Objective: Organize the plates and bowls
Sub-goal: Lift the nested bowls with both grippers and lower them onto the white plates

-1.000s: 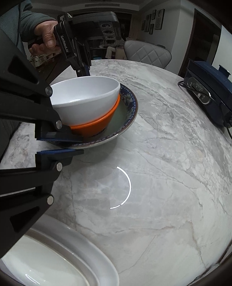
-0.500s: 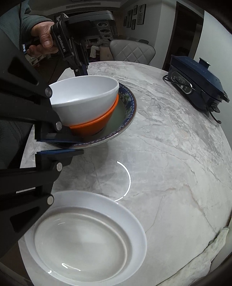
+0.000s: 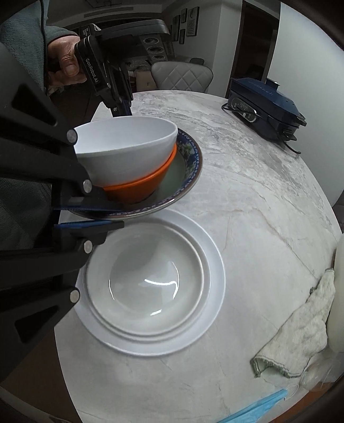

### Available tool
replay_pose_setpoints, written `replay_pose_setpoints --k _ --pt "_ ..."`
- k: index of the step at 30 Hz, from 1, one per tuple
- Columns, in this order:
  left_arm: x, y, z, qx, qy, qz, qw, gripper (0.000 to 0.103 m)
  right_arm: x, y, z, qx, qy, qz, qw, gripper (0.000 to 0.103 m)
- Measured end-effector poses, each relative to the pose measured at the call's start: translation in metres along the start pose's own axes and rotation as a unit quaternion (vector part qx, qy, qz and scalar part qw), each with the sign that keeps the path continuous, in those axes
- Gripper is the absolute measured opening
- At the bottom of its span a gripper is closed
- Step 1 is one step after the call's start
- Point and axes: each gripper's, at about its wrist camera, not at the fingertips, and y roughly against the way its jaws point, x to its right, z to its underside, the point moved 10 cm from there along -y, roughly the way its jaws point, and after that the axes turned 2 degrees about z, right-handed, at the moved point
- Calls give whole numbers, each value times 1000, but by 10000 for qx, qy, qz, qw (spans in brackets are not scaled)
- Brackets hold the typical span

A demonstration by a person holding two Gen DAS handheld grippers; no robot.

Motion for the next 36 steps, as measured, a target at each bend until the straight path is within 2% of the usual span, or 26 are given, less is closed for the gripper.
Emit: replay_pose_setpoints --k 7,14,27,36 --pt "40 -50 -8 -38 47 -148 9999 7 55 13 -11 -65 110 64 9999 10" --pt "44 -87 -6 -132 201 -209 9995 7 94 2 -12 -224 174 141 9995 10" --pt "23 -124 -20 -228 317 -404 9984 8 113 -21 -15 -394 337 210 9984 10" --pt "12 -127 -19 -174 333 -439 9983 8 116 -31 -11 -466 411 259 9977 11"
